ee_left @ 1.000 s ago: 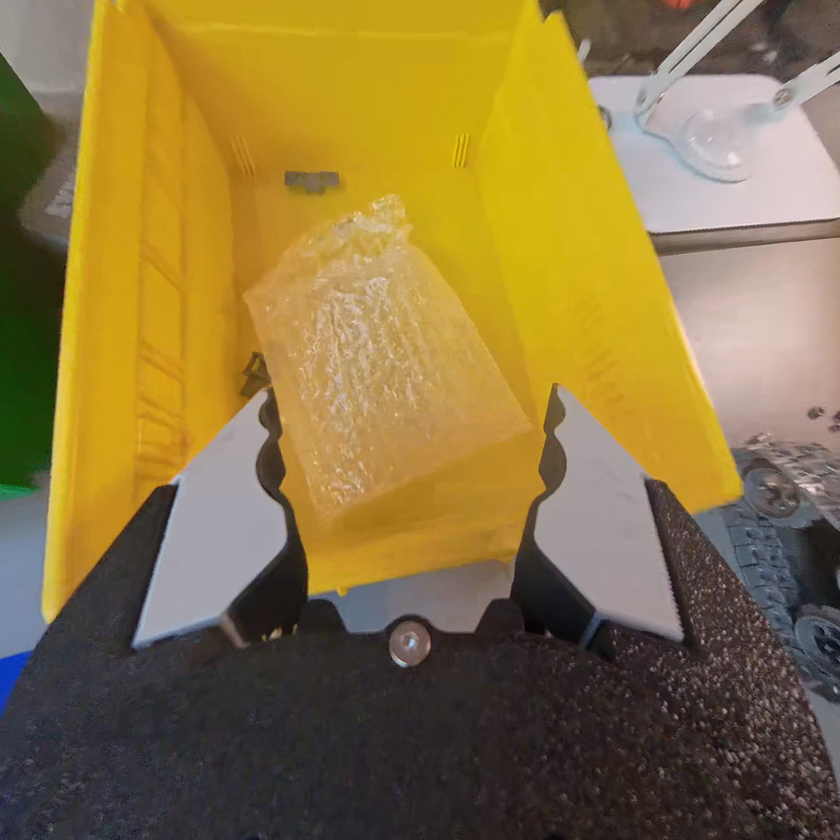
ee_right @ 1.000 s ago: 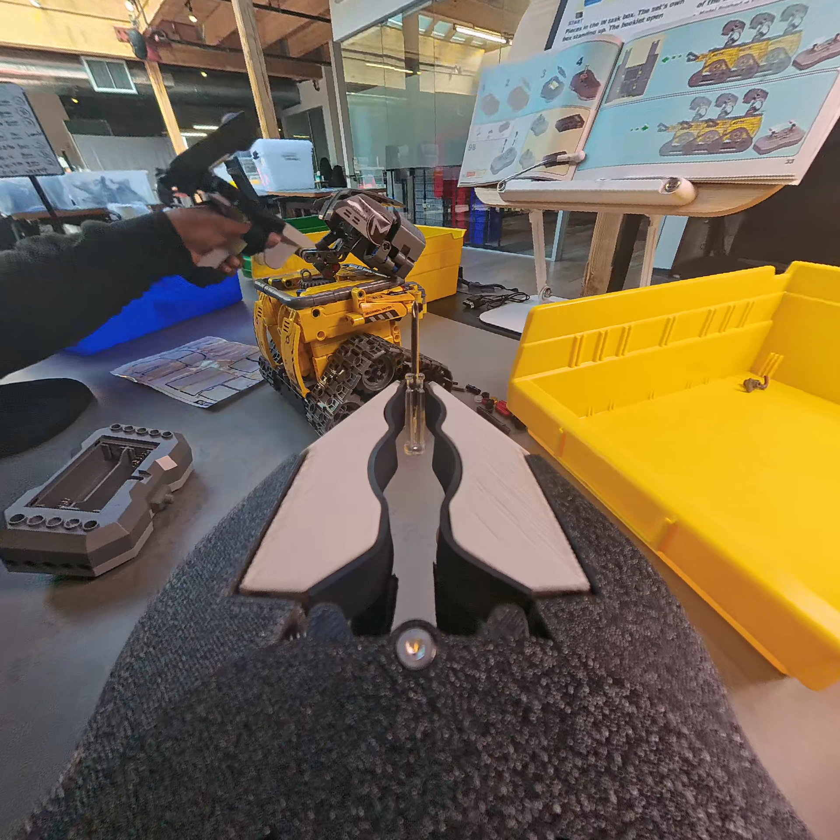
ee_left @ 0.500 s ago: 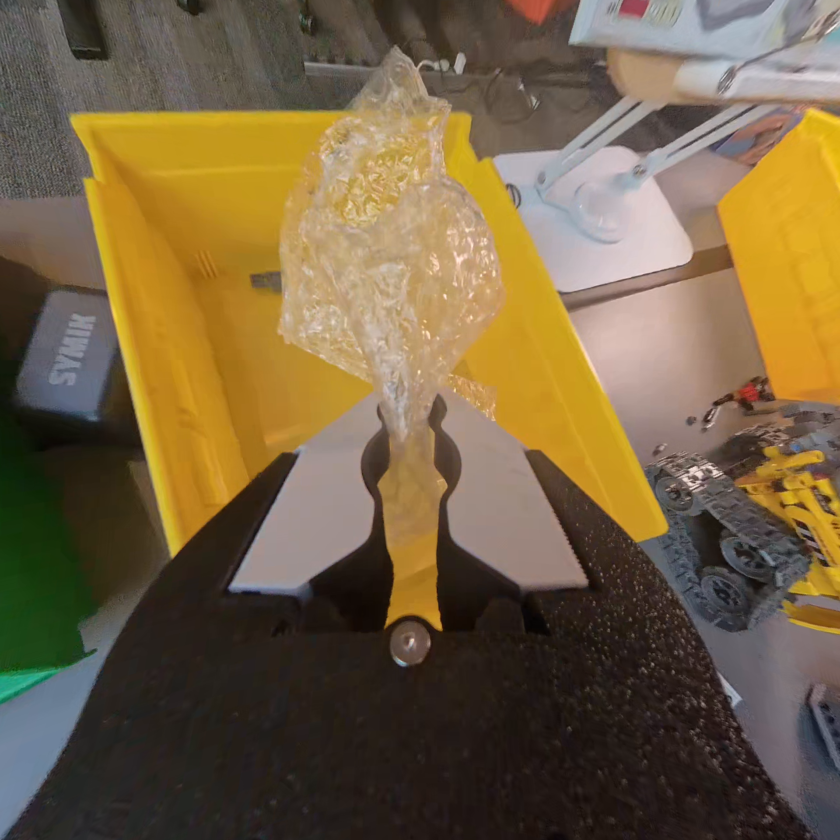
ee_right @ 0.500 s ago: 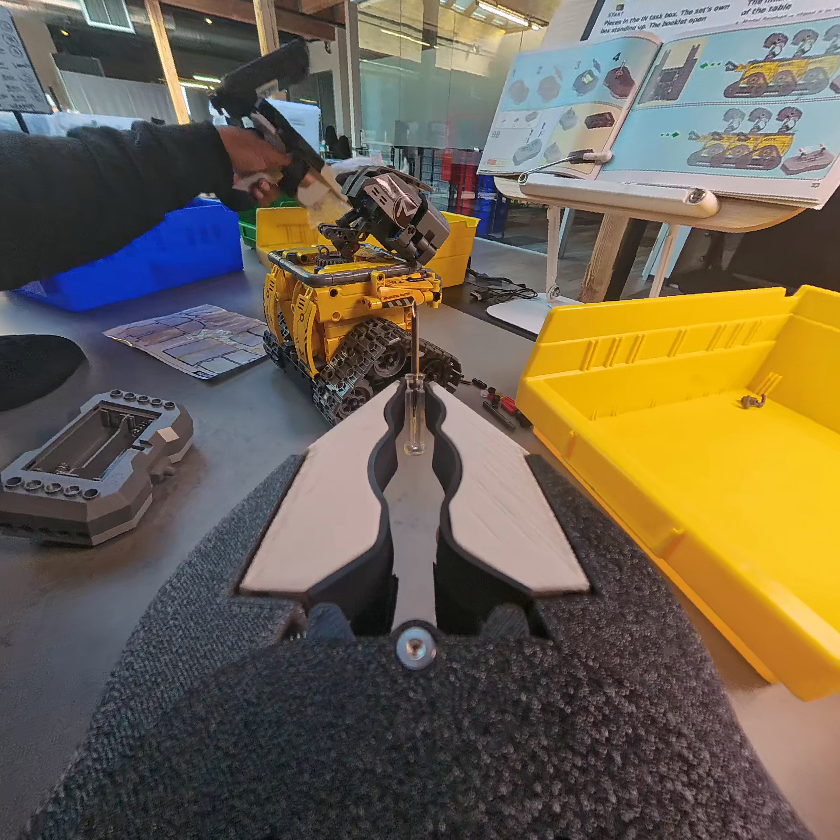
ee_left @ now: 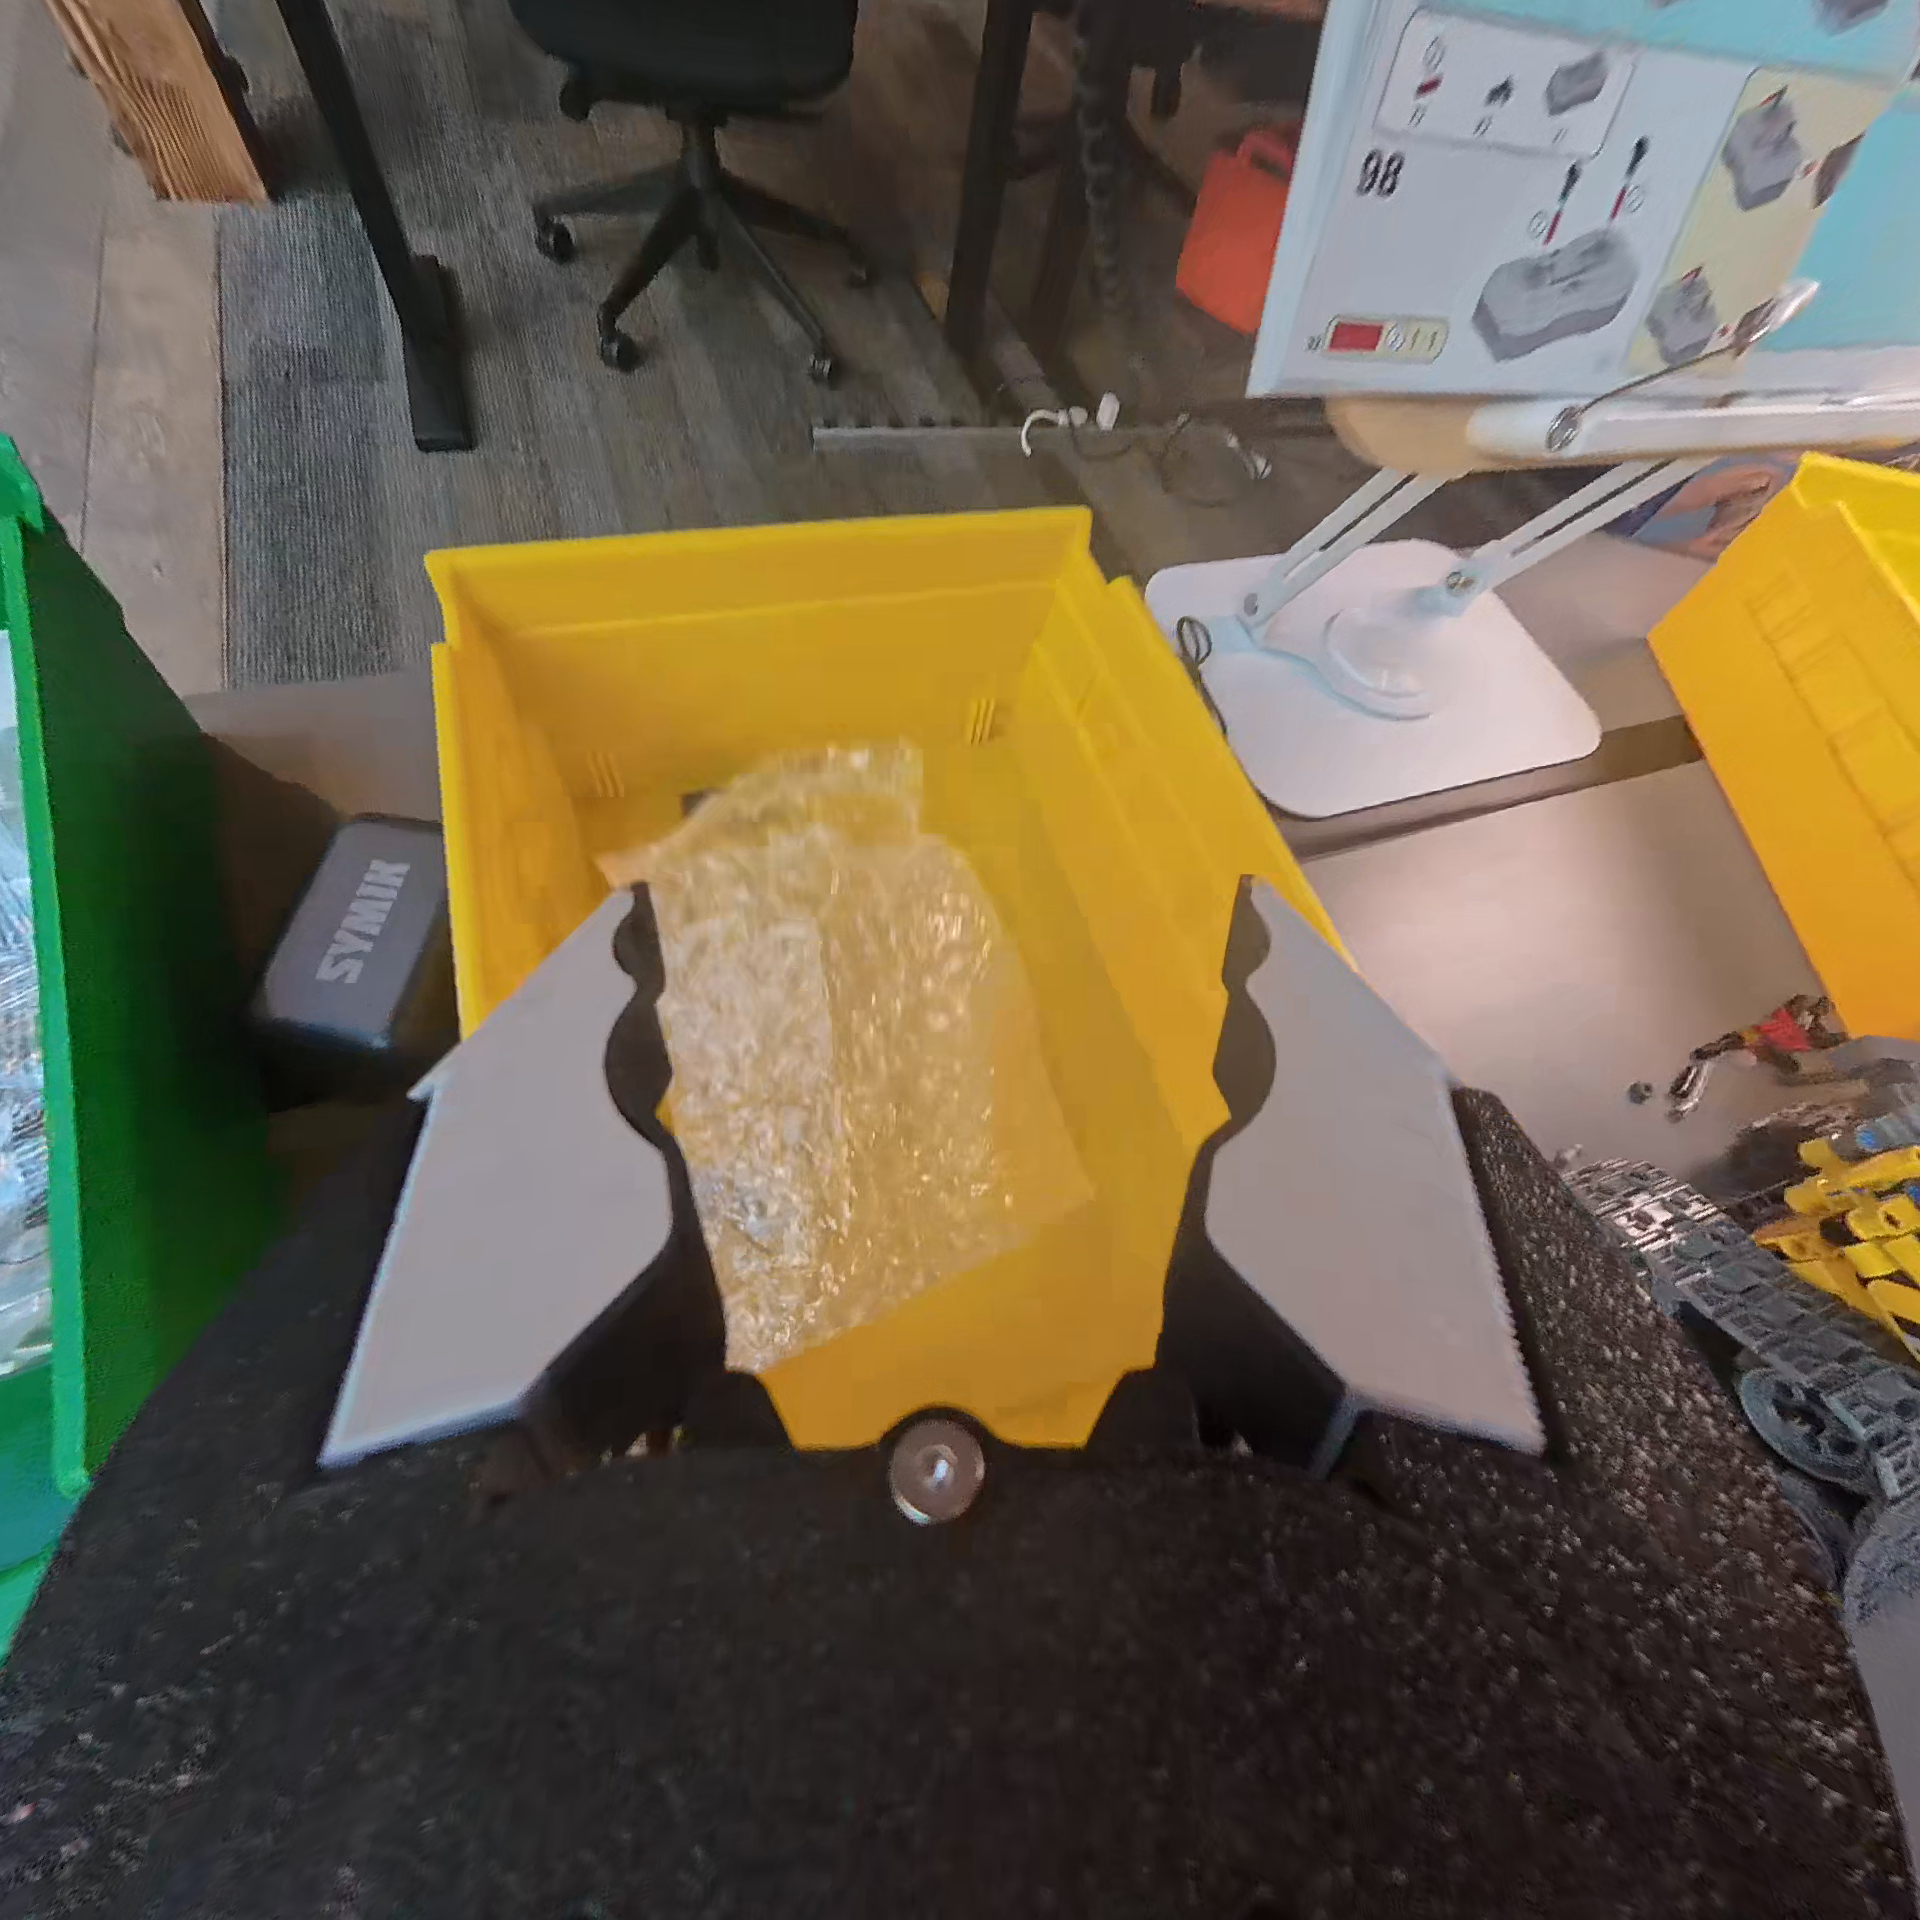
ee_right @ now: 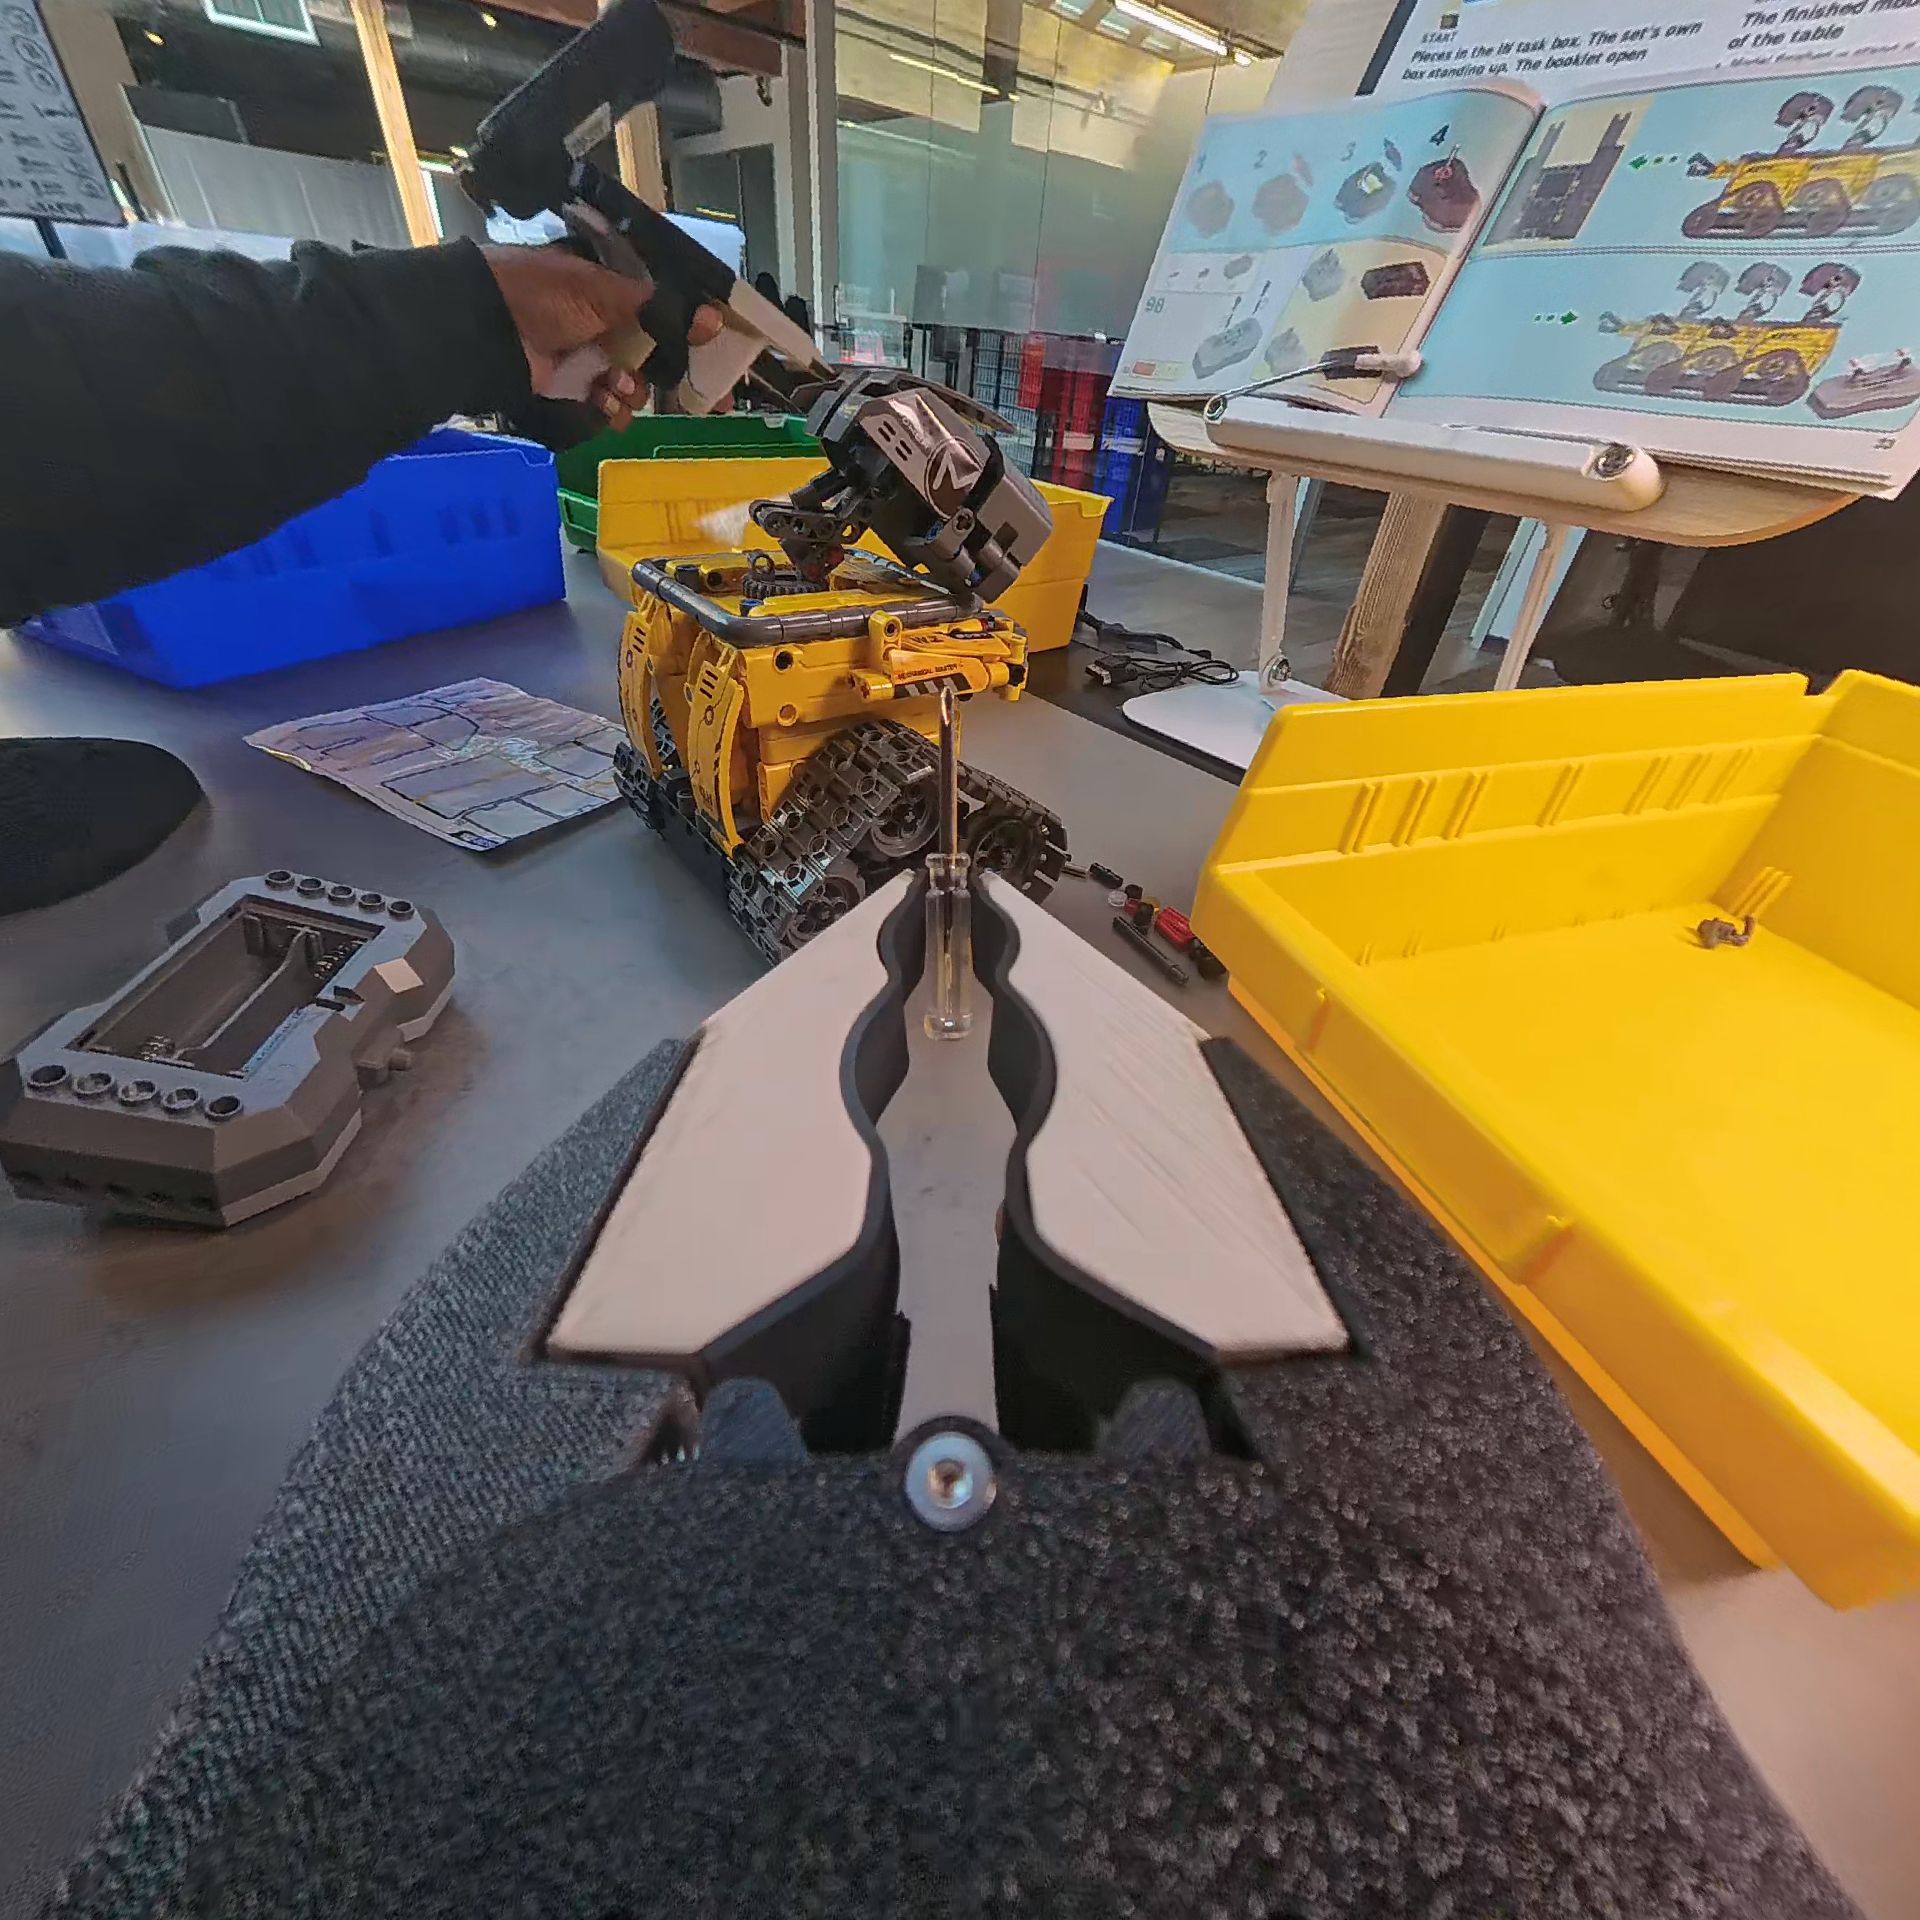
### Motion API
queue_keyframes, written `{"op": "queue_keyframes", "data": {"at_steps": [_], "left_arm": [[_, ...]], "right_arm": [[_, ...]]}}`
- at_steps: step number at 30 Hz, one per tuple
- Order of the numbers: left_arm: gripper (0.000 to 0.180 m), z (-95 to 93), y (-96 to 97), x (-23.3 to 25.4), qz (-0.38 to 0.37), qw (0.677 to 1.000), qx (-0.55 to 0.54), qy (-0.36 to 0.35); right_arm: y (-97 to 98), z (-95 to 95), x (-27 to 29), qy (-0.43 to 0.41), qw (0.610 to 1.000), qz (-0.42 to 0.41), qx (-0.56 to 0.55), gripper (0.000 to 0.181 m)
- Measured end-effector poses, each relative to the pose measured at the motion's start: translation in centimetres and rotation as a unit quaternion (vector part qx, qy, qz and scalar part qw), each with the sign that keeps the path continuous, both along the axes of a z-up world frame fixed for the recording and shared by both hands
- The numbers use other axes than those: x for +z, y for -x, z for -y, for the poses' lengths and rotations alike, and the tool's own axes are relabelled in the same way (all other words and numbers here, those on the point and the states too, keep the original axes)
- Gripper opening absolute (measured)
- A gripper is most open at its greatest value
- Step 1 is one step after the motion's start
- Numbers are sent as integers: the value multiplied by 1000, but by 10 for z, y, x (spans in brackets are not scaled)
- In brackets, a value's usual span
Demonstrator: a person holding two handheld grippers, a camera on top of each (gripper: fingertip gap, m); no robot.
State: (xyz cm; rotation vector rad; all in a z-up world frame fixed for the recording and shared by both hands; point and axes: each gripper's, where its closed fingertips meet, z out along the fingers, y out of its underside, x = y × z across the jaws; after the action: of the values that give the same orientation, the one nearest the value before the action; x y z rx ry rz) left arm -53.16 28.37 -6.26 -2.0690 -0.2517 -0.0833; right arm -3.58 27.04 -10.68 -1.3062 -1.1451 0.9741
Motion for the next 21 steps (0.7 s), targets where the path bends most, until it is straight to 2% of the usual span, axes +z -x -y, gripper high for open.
{"op": "queue_keyframes", "data": {"at_steps": [3, 10, 17, 21], "left_arm": [[113, 1, -7, 20, -23, 999, 8, -47], [111, 30, -79, 59, -30, 985, -42, -162], [107, 84, -189, 30, -17, 969, -104, -222], [107, 104, -234, 2, -4, 969, -113, -220]], "right_arm": [[0, 1, 1, 2, 1000, -3, 3, 7], [1, 9, 5, -12, 1000, -2, 11, 7], [-1, 11, 8, -22, 1000, 1, 7, 7], [0, 11, 6, -23, 1000, 10, 5, 7]]}}
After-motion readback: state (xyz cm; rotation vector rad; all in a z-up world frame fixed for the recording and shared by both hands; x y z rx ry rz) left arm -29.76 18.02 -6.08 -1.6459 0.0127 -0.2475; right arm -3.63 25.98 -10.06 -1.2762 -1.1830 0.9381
